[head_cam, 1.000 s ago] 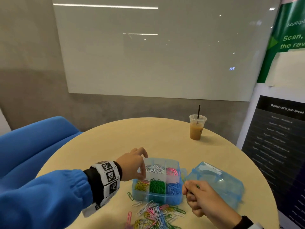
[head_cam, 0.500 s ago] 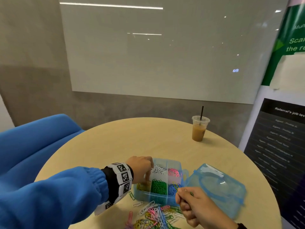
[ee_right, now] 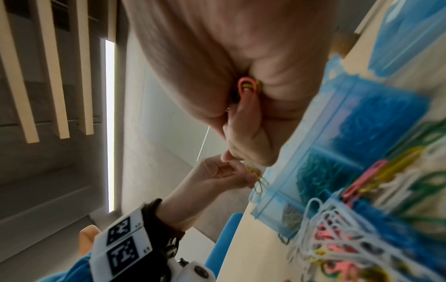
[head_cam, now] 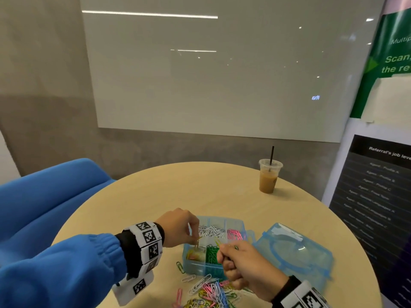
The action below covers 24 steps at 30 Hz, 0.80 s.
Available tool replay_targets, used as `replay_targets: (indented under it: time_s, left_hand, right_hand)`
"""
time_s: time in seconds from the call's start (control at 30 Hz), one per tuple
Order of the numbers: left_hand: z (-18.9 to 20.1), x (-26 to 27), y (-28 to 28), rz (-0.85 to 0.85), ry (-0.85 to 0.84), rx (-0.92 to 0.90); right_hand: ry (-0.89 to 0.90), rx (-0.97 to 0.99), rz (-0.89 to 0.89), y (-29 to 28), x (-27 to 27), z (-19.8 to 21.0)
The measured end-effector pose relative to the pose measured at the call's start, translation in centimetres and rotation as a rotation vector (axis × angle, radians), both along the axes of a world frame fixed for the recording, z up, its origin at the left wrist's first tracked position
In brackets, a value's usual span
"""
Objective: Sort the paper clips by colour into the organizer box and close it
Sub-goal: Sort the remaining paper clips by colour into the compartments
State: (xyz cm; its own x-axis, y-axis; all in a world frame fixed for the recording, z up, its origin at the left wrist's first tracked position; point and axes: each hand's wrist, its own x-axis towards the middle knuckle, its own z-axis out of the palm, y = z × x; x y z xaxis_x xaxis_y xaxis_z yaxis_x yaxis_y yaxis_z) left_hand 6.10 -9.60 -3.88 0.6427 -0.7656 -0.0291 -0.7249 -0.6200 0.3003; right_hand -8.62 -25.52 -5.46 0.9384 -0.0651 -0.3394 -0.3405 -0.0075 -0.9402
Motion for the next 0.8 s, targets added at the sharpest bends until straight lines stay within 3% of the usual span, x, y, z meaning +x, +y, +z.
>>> replay_targets:
  time_s: [0.23, 0.43, 0.67, 0.8]
  left_hand:
    - [0.2, 0.3, 0.9, 0.057, 0.156, -0.233]
    - [-0.2, 0.3, 0.9, 0.023, 0.212, -0.241]
    - [-0.1, 0.2, 0.5, -0.007, 0.101, -0.156]
    - [-0.3, -0.5, -0.1, -0.076, -0.101, 0.070]
  right_hand:
    - [0.095, -0.036, 0.060, 2.4, 2.3, 0.7]
    - [0.151, -0.060, 0.087, 2.3, 2.5, 0.5]
    - [0.141, -0.065, 0.085, 0.7, 0.8, 0.5]
    - [0.146, -0.058, 0.086, 0.3, -0.3, 0.3]
